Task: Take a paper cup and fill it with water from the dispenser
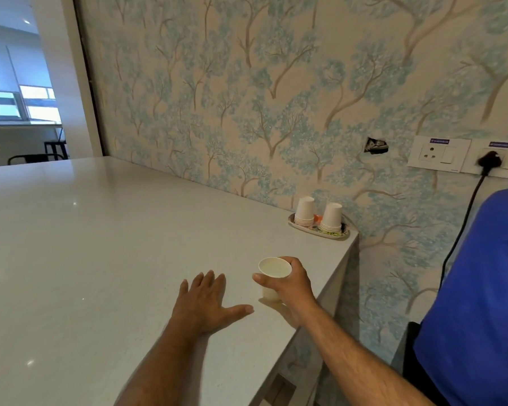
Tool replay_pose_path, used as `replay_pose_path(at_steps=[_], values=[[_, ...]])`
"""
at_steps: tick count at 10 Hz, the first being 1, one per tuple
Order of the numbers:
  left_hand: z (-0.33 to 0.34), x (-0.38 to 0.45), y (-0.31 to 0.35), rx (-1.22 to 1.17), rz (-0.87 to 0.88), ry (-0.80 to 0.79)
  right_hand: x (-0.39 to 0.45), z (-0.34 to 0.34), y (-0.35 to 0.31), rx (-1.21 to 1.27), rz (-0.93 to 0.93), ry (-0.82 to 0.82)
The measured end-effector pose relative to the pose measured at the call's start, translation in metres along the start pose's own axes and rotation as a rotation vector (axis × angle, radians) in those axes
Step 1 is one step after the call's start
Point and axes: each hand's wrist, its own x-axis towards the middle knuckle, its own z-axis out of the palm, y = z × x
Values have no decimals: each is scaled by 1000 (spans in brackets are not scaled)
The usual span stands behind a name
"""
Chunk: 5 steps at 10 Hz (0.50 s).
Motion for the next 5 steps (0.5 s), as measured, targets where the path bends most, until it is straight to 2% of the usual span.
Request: replay_pose_path(at_steps=[3, 5], values=[[-3, -2, 1, -31, -5, 4, -6, -12, -2, 21, 12, -62], [-5, -5, 2, -107, -2, 24, -25, -38, -8, 159, -132, 9]])
